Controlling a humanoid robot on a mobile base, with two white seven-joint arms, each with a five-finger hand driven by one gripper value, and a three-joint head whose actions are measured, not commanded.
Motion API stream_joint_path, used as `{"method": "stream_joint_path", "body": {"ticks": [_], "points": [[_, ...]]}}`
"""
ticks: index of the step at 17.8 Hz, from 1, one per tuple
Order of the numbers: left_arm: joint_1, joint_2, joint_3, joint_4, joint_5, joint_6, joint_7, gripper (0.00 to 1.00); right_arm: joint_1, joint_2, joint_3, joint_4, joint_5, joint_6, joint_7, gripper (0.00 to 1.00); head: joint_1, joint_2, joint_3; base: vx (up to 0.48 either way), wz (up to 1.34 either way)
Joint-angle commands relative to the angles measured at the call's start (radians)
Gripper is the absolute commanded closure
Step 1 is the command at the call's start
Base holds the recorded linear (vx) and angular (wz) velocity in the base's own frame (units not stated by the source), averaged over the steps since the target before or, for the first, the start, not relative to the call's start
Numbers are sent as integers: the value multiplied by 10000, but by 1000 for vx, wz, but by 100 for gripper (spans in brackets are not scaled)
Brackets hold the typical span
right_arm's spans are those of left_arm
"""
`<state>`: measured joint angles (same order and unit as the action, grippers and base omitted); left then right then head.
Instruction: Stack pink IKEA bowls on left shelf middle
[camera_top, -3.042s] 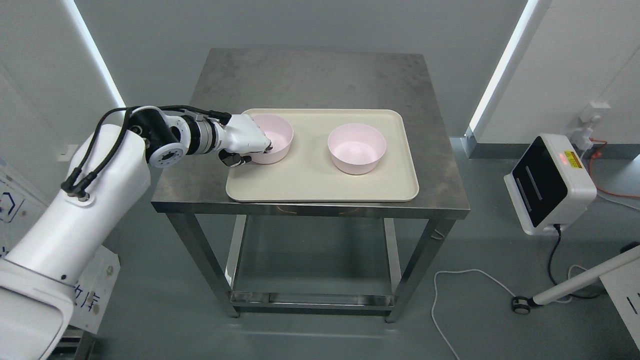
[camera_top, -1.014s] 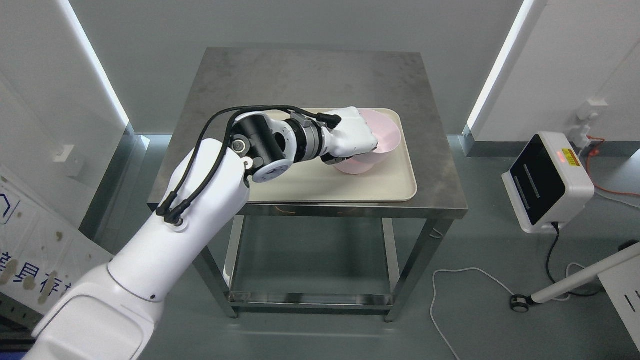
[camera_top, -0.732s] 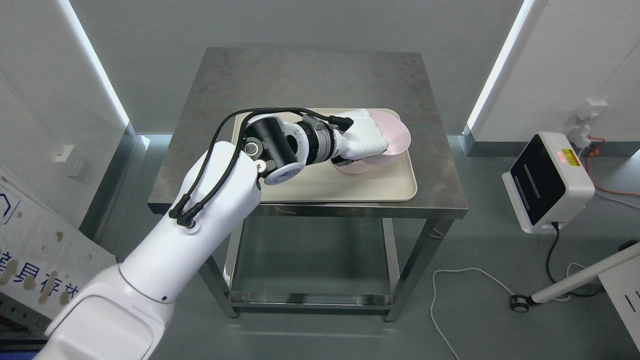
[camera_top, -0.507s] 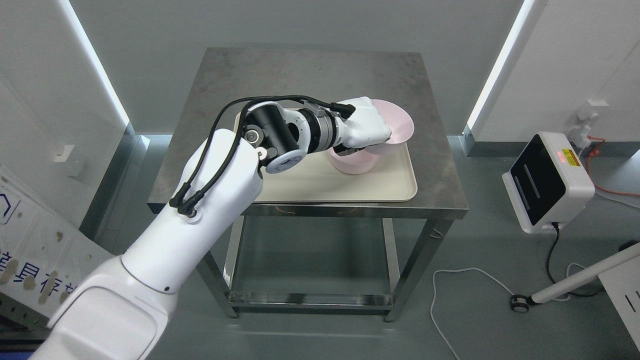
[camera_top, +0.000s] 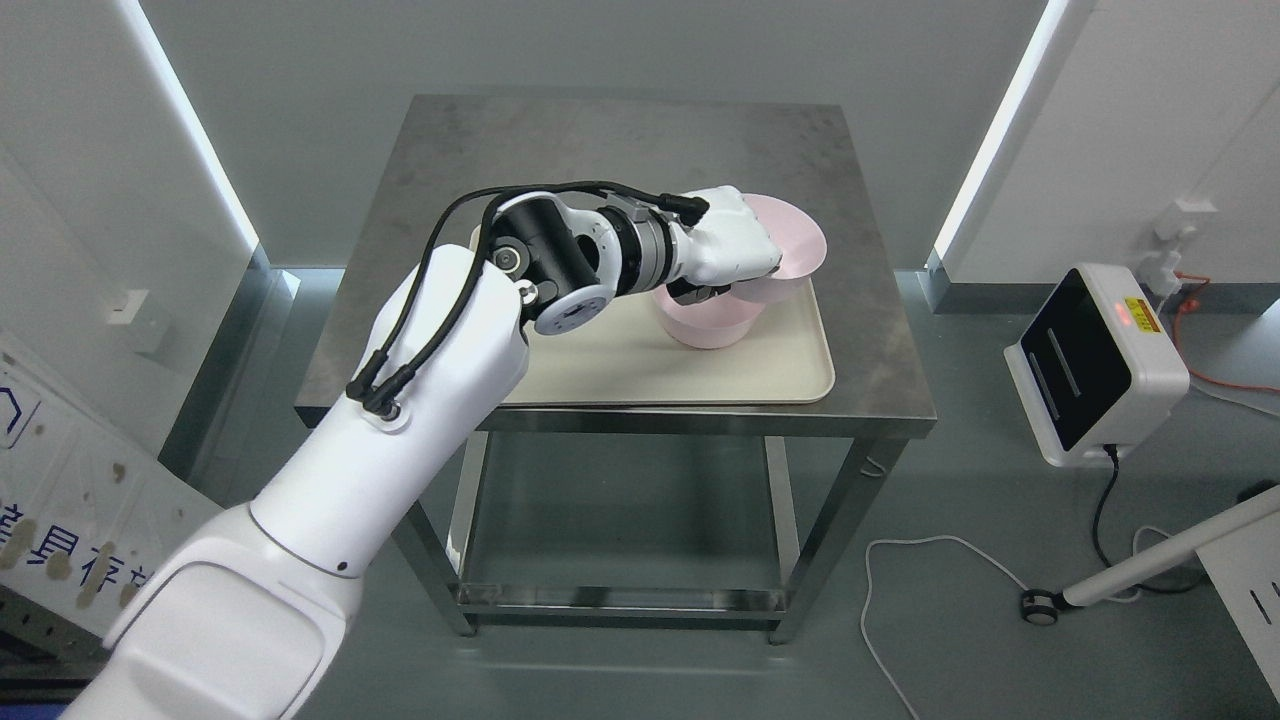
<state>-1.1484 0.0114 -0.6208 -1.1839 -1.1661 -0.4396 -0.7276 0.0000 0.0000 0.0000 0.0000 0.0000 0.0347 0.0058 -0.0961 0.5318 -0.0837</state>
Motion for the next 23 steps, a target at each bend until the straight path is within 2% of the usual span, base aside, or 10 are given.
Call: {"method": "stream_joint_path", "body": {"ticks": [1, 12, 16, 17, 18, 19, 20, 22, 23], "points": [[-20, 61, 118, 687, -28, -37, 142, 100, 15, -175, -107, -337, 0, 6, 4, 0, 0, 0, 0, 0, 0], [26, 499, 210, 687, -13, -53, 357, 100, 15, -175, -107, -337, 0, 6, 4, 0, 0, 0, 0, 0, 0], [26, 990, 409, 382, 94, -160, 342, 99, 15, -175, -107, -337, 0, 6, 4, 0, 0, 0, 0, 0, 0], [56, 1051, 410, 289, 94, -190, 342, 96, 15, -175, -107, -337, 0, 6, 4, 0, 0, 0, 0, 0, 0], [147, 1052, 486, 212, 79, -175, 357, 82, 15, -175, -107, -337, 0, 6, 4, 0, 0, 0, 0, 0, 0], [164, 976, 684, 196, 79, -145, 357, 57, 15, -175, -107, -337, 0, 6, 4, 0, 0, 0, 0, 0, 0], [194, 960, 807, 181, 79, -145, 357, 44, 15, -175, -107, -337, 0, 6, 4, 0, 0, 0, 0, 0, 0], [225, 868, 854, 90, 94, -99, 327, 28, 15, -175, -107, -337, 0, 6, 4, 0, 0, 0, 0, 0, 0], [225, 868, 854, -17, 94, -129, 327, 25, 15, -175, -107, -337, 0, 6, 4, 0, 0, 0, 0, 0, 0]]}}
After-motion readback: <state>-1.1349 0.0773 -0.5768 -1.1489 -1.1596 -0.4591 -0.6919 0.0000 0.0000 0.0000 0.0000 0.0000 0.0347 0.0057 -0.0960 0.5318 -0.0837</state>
